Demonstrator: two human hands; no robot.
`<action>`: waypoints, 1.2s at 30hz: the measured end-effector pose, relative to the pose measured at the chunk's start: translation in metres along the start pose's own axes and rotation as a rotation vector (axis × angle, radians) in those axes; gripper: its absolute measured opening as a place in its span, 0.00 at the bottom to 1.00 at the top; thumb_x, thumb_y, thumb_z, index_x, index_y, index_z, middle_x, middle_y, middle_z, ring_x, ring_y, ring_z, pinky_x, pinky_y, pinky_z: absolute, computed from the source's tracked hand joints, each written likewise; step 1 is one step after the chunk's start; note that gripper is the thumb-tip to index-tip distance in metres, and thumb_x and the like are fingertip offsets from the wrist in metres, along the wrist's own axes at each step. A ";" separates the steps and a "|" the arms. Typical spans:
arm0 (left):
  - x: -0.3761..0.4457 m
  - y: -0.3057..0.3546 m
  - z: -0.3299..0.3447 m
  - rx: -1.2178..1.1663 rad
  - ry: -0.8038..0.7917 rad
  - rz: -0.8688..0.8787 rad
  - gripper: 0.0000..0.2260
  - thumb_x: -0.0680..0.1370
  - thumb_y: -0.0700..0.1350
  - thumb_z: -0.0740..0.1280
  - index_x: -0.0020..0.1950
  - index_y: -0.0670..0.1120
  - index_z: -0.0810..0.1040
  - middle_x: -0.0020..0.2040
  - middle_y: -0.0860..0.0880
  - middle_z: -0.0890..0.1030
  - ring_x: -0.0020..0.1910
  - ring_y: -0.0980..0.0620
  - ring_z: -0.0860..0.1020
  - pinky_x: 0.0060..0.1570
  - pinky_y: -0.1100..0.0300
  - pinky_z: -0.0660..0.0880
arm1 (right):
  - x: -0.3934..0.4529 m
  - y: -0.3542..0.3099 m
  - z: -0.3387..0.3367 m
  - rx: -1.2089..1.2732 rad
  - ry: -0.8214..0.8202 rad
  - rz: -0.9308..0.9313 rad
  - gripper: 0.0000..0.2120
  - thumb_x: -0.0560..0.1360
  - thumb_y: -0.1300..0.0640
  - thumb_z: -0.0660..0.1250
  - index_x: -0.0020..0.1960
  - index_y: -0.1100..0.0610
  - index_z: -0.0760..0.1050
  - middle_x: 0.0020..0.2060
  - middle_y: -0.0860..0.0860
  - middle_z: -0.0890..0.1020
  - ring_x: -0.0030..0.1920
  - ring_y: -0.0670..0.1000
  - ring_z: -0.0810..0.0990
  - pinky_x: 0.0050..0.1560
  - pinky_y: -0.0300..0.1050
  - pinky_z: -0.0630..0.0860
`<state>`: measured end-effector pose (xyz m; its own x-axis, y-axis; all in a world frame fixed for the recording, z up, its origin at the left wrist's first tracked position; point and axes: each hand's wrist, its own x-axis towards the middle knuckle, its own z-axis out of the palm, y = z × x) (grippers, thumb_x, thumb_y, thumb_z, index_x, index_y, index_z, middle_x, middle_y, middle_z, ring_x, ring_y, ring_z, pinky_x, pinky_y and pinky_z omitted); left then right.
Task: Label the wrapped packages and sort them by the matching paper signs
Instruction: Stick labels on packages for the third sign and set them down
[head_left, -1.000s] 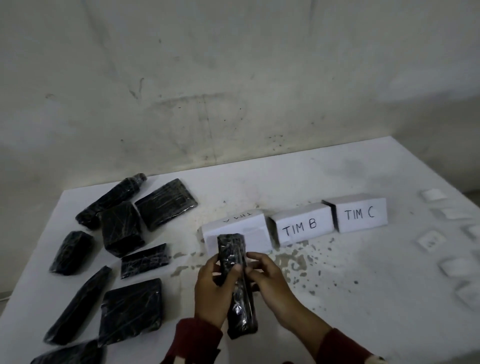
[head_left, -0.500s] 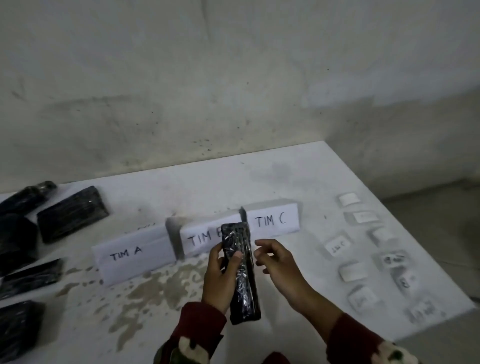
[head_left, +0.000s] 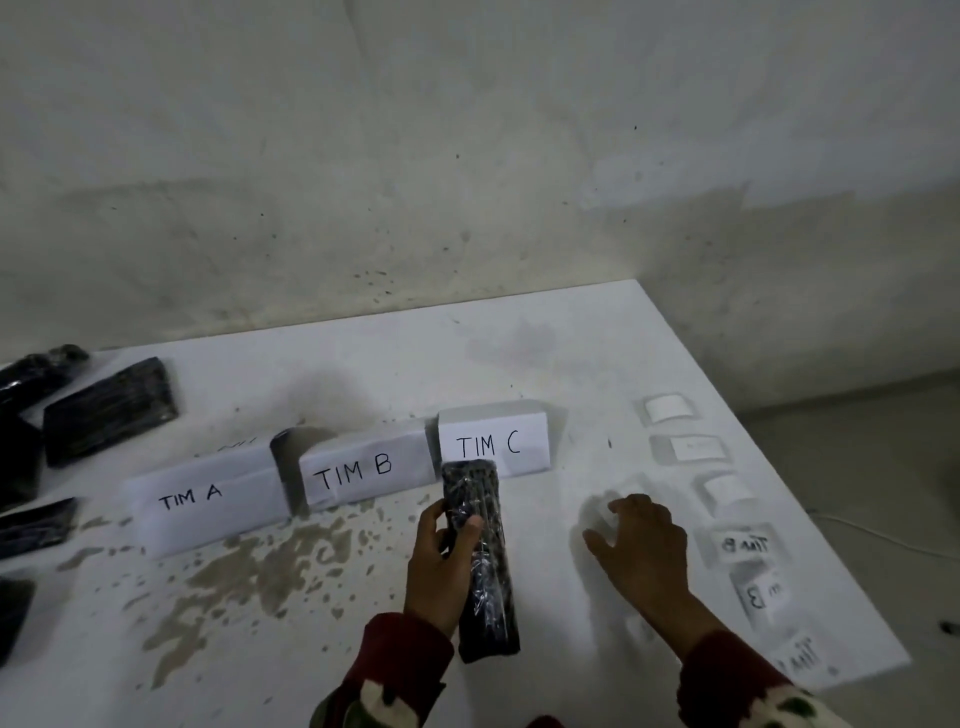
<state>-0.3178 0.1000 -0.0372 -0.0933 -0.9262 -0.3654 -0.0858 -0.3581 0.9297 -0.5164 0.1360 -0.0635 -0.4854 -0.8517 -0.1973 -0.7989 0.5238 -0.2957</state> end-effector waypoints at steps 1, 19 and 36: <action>0.001 0.000 0.002 0.007 0.001 -0.003 0.11 0.76 0.46 0.65 0.58 0.53 0.70 0.45 0.48 0.80 0.44 0.52 0.79 0.40 0.60 0.74 | 0.002 0.000 0.003 -0.038 -0.014 -0.020 0.25 0.74 0.41 0.60 0.66 0.54 0.67 0.64 0.50 0.70 0.65 0.52 0.67 0.64 0.47 0.65; 0.022 0.003 0.012 0.017 0.005 -0.025 0.11 0.77 0.46 0.64 0.58 0.52 0.69 0.45 0.49 0.80 0.44 0.54 0.78 0.38 0.63 0.72 | 0.007 -0.023 -0.007 0.535 0.153 0.037 0.08 0.78 0.62 0.57 0.50 0.60 0.74 0.43 0.55 0.80 0.44 0.56 0.78 0.44 0.45 0.71; 0.024 0.004 0.012 -0.061 -0.030 -0.066 0.09 0.79 0.46 0.60 0.59 0.54 0.68 0.46 0.54 0.78 0.46 0.57 0.77 0.37 0.66 0.70 | -0.015 -0.055 -0.047 1.440 -0.163 0.273 0.07 0.71 0.64 0.69 0.48 0.57 0.76 0.39 0.55 0.82 0.34 0.51 0.81 0.37 0.41 0.75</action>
<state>-0.3325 0.0783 -0.0429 -0.1194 -0.8968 -0.4260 -0.0325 -0.4253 0.9045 -0.4819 0.1190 -0.0001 -0.4369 -0.7668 -0.4703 0.3900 0.3097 -0.8672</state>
